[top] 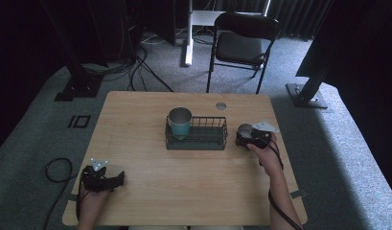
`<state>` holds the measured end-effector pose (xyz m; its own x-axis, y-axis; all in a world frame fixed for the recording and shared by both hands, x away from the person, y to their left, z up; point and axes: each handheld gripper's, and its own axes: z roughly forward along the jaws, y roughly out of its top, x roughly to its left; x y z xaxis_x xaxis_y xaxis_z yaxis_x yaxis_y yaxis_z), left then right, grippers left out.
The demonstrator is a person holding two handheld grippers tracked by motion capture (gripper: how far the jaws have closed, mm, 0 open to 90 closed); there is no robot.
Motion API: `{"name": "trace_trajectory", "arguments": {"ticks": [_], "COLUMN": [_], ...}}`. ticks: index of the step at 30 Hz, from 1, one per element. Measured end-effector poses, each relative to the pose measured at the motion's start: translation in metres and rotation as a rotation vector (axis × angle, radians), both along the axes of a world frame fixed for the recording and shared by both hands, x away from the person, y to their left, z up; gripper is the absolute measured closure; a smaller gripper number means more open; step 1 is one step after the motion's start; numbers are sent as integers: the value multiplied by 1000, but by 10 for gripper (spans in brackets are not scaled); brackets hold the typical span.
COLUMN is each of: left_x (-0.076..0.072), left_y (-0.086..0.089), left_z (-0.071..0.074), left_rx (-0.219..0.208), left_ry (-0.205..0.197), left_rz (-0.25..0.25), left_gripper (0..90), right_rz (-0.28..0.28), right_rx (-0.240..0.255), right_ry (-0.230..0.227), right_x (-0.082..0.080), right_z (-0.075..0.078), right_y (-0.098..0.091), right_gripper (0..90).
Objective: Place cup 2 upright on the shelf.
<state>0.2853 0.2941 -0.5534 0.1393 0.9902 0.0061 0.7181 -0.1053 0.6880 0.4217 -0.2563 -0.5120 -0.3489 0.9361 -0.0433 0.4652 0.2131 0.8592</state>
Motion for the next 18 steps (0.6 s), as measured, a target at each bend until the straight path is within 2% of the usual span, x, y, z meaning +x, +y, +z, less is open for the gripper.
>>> {"name": "trace_trajectory", "arguments": {"ticks": [4,9,14,18], "left_x": [0,0,0,0], "left_y": [0,0,0,0], "left_z": [0,0,0,0], "left_rx": [0,0,0,0], "left_ry": [0,0,0,0], "left_rz": [0,0,0,0], "left_gripper": [22,22,22,22], "right_rz": [-16,-54,-57,-60], "right_rx": [21,17,3,20], "right_ry": [0,0,5,3], "right_x": [-1,-3,-6,-10], "right_z": [4,10,15,24], "right_y": [-2,-6,-9,-15], "right_gripper": [132,132,133,133]}}
